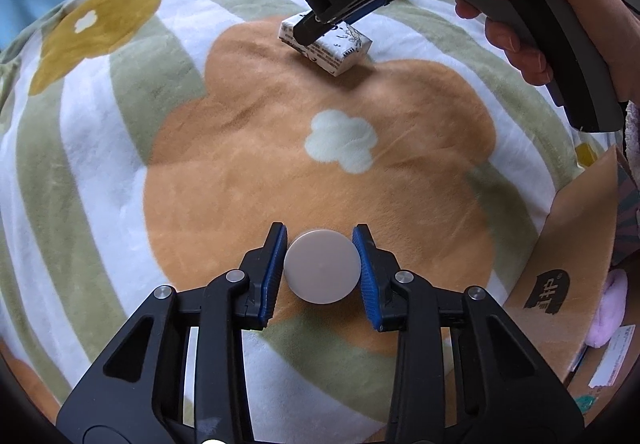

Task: Organize objects
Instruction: 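Grasp the beige round lid with the left tool while the right tool grasps the printed tissue pack, then carry the lid and tissue pack into the cardboard box and open both tools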

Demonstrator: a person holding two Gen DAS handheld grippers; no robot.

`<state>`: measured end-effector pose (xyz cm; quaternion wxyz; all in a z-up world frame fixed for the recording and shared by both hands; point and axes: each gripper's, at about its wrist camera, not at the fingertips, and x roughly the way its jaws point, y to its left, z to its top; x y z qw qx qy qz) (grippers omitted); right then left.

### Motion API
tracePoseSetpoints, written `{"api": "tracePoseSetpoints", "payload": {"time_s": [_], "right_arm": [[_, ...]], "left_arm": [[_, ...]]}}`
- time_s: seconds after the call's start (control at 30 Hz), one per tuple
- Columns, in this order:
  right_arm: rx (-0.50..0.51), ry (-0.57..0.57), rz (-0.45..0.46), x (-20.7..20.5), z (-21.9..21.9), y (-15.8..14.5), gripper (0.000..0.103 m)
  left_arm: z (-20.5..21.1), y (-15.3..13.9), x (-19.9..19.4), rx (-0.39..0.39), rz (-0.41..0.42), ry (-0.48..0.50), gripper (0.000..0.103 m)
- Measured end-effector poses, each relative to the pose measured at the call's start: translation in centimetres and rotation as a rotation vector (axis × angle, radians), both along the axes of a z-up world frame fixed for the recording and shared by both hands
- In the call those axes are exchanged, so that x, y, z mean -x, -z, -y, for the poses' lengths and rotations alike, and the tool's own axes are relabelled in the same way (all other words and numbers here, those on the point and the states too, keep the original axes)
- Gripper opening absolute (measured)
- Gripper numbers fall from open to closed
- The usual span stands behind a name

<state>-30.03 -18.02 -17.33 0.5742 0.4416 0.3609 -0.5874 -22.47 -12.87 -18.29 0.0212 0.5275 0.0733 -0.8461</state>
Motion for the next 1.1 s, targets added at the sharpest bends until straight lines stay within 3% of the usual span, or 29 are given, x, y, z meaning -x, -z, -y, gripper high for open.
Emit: {"api": "tracePoseSetpoints", "payload": {"time_s": [0.23,0.53,0.9,1.1], "right_arm": [[0.036,0.002,0.015,0.2,-1.2,-2.1,0.039],[0.122,-0.023,0.027,0.0,-5.4,-7.5,0.039],[0.248,-0.079,0.029,-0.5,-15.6,-14.7,0.039],[0.279,-0.115,0.043,-1.3,-21.7,-15.5,0.039]], "left_arm": [[-0.1,-2.5,-1.0,0.02,-0.026,-0.029,0.031],[-2.6,-8.8,-3.5,0.101,-0.076,-0.058,0.031],[-6.9,-13.6,-8.8,0.213,-0.103,-0.175,0.031],[-10.1,-14.0,-11.9,0.243,-0.112,-0.215,0.031]]}}
